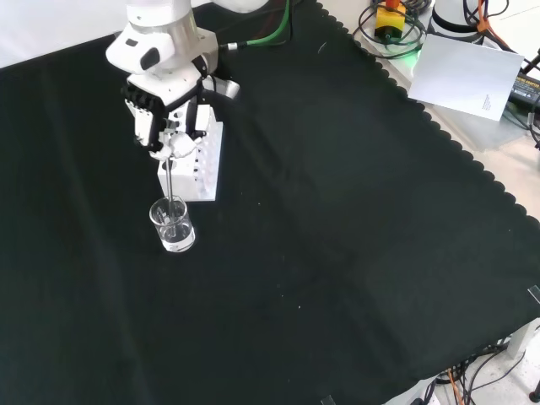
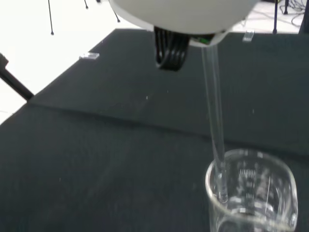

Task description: Stir in the beaker to the left of the white test tube rack with the glass rod.

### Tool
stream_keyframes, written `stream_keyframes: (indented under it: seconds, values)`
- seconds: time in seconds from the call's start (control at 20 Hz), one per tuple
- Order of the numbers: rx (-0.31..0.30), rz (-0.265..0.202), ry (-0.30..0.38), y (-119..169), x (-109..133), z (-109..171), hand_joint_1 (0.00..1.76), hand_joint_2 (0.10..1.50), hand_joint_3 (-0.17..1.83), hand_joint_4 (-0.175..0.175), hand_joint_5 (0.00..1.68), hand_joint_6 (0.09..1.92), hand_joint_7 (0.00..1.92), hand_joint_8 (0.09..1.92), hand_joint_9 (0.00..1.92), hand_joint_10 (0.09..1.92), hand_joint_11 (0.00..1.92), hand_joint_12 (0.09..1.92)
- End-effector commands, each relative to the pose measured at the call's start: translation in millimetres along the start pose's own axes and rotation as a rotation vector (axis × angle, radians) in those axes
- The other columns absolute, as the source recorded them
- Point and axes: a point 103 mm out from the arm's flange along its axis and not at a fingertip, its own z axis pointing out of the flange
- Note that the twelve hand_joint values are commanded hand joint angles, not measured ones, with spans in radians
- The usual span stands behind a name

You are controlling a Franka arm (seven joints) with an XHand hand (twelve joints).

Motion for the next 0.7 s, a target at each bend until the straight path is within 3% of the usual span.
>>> stream_keyframes:
  seconds: [0.05,0.25,0.5,0.7]
  values:
    - [0.04,0.035,0.012,5,-12,6,1.3,0.62,0.92,-0.175,1.05,0.92,1.17,1.26,1.73,0.77,1.74,0.65]
    - [0.044,0.065,0.008,-1,-34,9,1.3,0.62,0.92,-0.175,1.05,0.92,1.17,1.26,1.73,0.77,1.74,0.65]
    - [0.046,0.106,-0.016,-20,-42,5,1.3,0.62,0.92,-0.175,1.05,0.92,1.17,1.26,1.73,0.77,1.74,0.65]
    - [0.051,0.085,-0.012,-27,-34,4,1.3,0.61,0.92,-0.175,1.05,0.92,1.17,1.26,1.73,0.77,1.74,0.65]
